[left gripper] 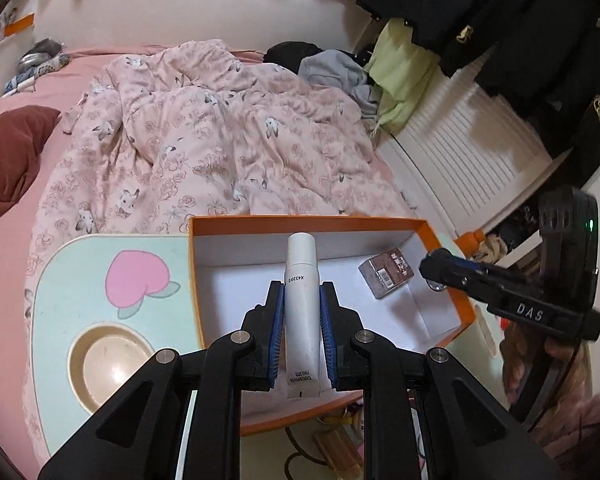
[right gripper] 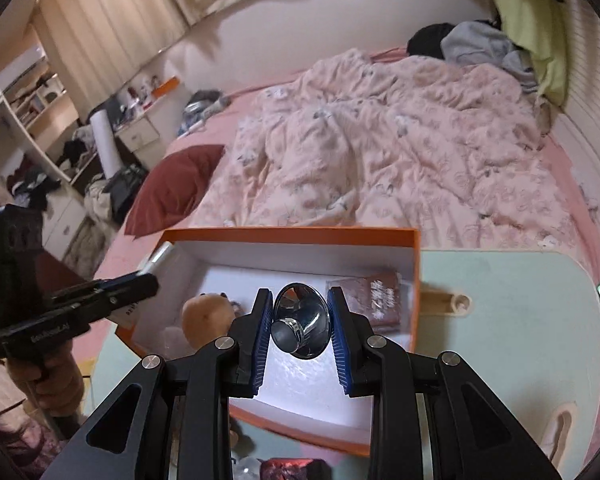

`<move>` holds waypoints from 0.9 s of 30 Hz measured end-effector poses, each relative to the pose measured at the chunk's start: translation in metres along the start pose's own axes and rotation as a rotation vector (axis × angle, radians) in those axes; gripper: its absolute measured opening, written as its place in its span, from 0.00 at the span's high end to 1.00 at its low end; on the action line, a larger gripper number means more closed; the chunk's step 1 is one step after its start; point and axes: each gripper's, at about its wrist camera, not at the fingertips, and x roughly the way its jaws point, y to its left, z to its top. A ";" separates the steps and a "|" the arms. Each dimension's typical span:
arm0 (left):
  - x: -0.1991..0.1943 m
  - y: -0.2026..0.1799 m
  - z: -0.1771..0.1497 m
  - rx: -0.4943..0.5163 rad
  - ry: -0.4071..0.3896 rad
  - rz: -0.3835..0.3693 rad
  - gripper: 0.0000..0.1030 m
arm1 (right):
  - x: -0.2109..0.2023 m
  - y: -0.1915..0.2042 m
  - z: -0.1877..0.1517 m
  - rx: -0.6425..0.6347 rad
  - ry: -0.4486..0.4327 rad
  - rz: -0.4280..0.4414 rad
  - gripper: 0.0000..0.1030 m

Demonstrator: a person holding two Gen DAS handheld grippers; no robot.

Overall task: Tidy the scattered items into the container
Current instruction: 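Carry the compact and tube over the orange box and open both grippers inside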

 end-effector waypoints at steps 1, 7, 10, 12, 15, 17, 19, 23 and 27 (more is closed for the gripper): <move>0.000 0.001 0.001 0.001 -0.004 -0.005 0.82 | 0.003 0.000 0.003 -0.008 0.007 0.000 0.74; -0.004 0.014 0.001 -0.053 -0.042 -0.092 0.82 | 0.016 0.002 0.021 -0.038 0.045 0.022 0.74; -0.004 0.013 0.002 -0.054 -0.046 -0.116 0.82 | 0.021 -0.004 0.028 -0.037 0.073 0.036 0.74; -0.003 0.011 0.003 -0.047 -0.050 -0.105 0.82 | 0.022 -0.006 0.029 -0.046 0.069 0.016 0.74; 0.000 0.011 0.005 -0.051 -0.053 -0.104 0.82 | 0.024 -0.011 0.029 -0.035 0.070 0.020 0.74; 0.004 0.011 0.005 -0.052 -0.045 -0.116 0.82 | 0.025 -0.016 0.028 -0.020 0.077 0.042 0.74; 0.006 0.012 0.005 -0.058 -0.051 -0.114 0.82 | 0.026 -0.018 0.027 -0.012 0.077 0.048 0.74; 0.003 0.019 0.007 -0.106 -0.085 -0.130 0.67 | 0.024 -0.017 0.027 0.000 0.062 0.079 0.73; -0.009 0.024 0.008 -0.124 -0.126 -0.157 0.66 | 0.022 -0.010 0.025 0.003 0.059 0.093 0.58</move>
